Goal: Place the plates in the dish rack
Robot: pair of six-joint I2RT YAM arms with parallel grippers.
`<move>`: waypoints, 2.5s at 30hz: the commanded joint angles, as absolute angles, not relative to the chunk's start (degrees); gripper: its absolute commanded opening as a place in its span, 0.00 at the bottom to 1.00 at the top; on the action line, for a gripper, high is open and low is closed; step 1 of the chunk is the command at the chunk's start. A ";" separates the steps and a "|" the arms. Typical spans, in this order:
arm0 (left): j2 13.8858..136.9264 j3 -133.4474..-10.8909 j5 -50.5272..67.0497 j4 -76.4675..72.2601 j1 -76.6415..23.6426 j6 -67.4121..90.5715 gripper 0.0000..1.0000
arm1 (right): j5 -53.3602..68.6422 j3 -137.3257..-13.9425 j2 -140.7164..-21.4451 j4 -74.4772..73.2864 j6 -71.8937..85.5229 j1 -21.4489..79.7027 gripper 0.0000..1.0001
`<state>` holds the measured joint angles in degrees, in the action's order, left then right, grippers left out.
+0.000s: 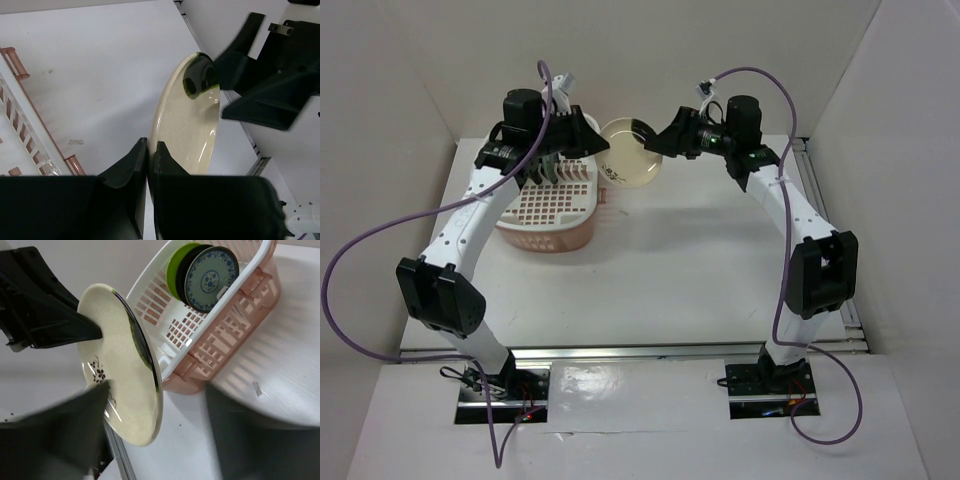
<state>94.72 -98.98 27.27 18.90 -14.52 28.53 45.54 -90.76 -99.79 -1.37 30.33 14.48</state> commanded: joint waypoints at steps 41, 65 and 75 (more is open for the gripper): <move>115.66 -111.36 -46.32 3.78 -19.60 -8.00 0.00 | 18.54 -82.00 -96.42 -12.30 30.05 14.24 1.00; 125.16 -114.52 -43.51 11.16 -18.54 3.60 0.00 | 20.13 -82.53 -98.61 -11.25 30.06 14.24 1.00; 126.21 -114.52 -42.98 11.69 -18.54 4.65 0.00 | 21.18 -83.05 -99.67 -10.63 30.06 14.24 1.00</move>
